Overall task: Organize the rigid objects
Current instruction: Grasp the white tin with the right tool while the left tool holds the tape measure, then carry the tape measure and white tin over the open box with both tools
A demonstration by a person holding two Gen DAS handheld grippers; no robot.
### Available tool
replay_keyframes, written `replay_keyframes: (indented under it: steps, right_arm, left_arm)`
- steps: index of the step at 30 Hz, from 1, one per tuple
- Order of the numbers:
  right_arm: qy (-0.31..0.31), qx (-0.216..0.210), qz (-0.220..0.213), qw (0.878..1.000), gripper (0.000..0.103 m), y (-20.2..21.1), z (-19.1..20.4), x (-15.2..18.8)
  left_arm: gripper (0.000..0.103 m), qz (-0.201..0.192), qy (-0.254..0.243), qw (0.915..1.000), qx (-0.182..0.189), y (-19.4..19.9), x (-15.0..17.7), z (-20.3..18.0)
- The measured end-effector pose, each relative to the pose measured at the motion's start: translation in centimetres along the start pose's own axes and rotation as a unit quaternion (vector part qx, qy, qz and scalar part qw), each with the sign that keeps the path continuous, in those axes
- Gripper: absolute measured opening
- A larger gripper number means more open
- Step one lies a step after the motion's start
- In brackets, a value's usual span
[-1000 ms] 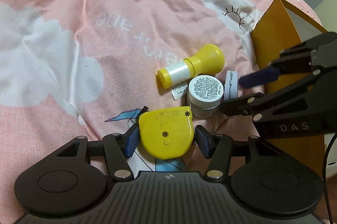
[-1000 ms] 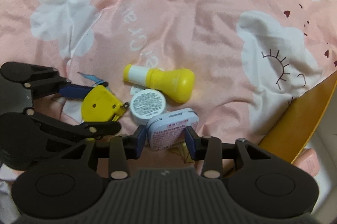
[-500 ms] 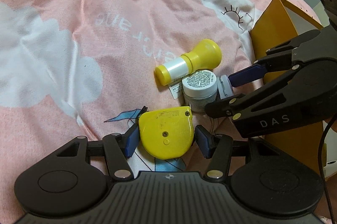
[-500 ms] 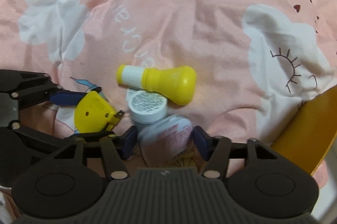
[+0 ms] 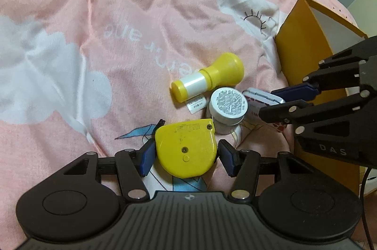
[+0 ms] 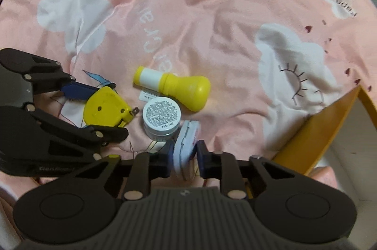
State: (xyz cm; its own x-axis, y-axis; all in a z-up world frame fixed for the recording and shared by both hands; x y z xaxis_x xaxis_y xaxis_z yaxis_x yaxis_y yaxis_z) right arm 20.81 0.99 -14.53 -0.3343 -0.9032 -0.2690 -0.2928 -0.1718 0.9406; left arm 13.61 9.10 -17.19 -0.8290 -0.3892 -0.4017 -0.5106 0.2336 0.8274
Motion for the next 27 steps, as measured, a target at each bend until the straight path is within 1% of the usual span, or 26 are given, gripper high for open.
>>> replay_keyframes:
  steps: [6,12,15,17,19,22,26,27]
  right_arm:
    - [-0.021,0.013,-0.042,0.999,0.016,2.7,-0.2,0.7]
    - [-0.068,0.026,-0.097,0.993,0.016,6.9,-1.8,1.3]
    - [-0.09,0.033,-0.121,0.988,0.016,8.9,-3.0,1.8]
    - [-0.105,0.026,-0.136,0.985,0.016,10.4,-3.7,2.3]
    - [-0.12,0.025,-0.144,0.982,0.016,11.5,-4.5,2.9]
    - [-0.136,0.045,-0.155,0.978,0.016,12.9,-5.8,3.9]
    - [-0.174,0.047,-0.161,0.97,0.016,14.1,-8.0,5.6]
    - [-0.184,0.054,-0.16,0.968,0.016,14.2,-8.7,6.1]
  left_arm:
    - [0.065,-0.025,-0.024,0.9994,-0.003,1.4,-0.5,-1.2]
    - [0.065,-0.053,-0.054,0.9971,0.007,3.2,-1.4,-3.7]
    - [0.065,-0.074,-0.076,0.9942,0.019,4.5,-2.2,-5.5]
    - [0.065,-0.086,-0.09,0.9918,0.03,5.2,-2.6,-6.9]
    - [0.065,-0.093,-0.099,0.9897,0.044,5.8,-3.1,-8.2]
    - [0.065,-0.101,-0.116,0.9863,0.061,6.0,-3.8,-10.1]
    - [0.065,-0.11,-0.145,0.9798,0.083,6.2,-4.7,-12.9]
    - [0.065,-0.111,-0.154,0.9778,0.09,6.2,-5.0,-13.7]
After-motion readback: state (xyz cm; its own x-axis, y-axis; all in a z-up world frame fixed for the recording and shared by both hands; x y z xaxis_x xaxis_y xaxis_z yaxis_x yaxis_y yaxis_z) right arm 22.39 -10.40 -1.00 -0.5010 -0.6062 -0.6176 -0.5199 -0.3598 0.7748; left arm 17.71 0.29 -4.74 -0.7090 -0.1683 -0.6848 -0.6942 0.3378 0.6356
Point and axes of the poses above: each gripper's, at about its wrist camera, not at the fingertips, and y roughly against the way its jaws point, z to its left, x to its underside, the point moved 7 cm from there along -y, roughly the way its jaws point, and after that the axes turned 9 degrees about x, right-handed, at the moved point
